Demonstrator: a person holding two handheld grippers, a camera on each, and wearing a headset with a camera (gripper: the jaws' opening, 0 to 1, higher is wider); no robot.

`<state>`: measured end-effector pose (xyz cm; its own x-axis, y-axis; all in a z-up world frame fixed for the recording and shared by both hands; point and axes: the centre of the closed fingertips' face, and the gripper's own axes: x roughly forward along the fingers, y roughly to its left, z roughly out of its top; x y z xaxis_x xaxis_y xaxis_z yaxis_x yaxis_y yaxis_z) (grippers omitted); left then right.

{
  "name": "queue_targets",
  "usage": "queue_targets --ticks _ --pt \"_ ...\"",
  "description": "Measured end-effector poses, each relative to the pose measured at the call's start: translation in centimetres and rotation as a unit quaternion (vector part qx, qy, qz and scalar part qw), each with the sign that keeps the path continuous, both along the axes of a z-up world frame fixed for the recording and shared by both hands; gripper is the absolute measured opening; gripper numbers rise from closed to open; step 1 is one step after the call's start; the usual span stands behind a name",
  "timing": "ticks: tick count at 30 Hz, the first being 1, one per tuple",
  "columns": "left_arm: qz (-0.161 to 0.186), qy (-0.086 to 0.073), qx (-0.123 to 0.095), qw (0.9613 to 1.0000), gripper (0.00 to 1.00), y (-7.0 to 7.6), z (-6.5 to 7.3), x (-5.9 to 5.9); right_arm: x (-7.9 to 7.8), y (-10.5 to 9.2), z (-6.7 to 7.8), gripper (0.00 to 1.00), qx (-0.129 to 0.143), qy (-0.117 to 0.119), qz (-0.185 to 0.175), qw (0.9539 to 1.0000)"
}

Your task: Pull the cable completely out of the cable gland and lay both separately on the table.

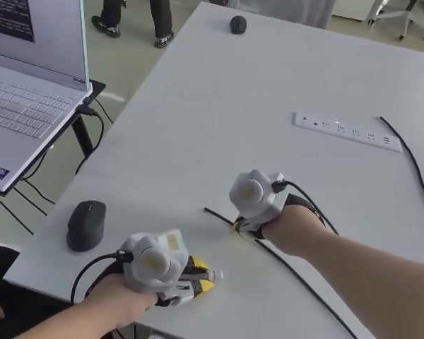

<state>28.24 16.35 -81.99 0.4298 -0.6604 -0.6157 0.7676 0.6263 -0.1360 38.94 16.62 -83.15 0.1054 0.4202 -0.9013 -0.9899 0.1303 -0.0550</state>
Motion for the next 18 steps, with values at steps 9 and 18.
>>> queue_targets --ticks 9,18 --pt "0.005 0.004 0.004 1.0 0.19 0.2 0.0 0.1 0.5 -0.1 0.5 0.09 0.001 -0.013 -0.004 0.9999" --pt "0.018 0.0 0.0 0.9998 0.28 0.3 0.7 0.6 1.3 -0.5 3.8 0.18 0.064 -0.006 -0.046 0.9969"
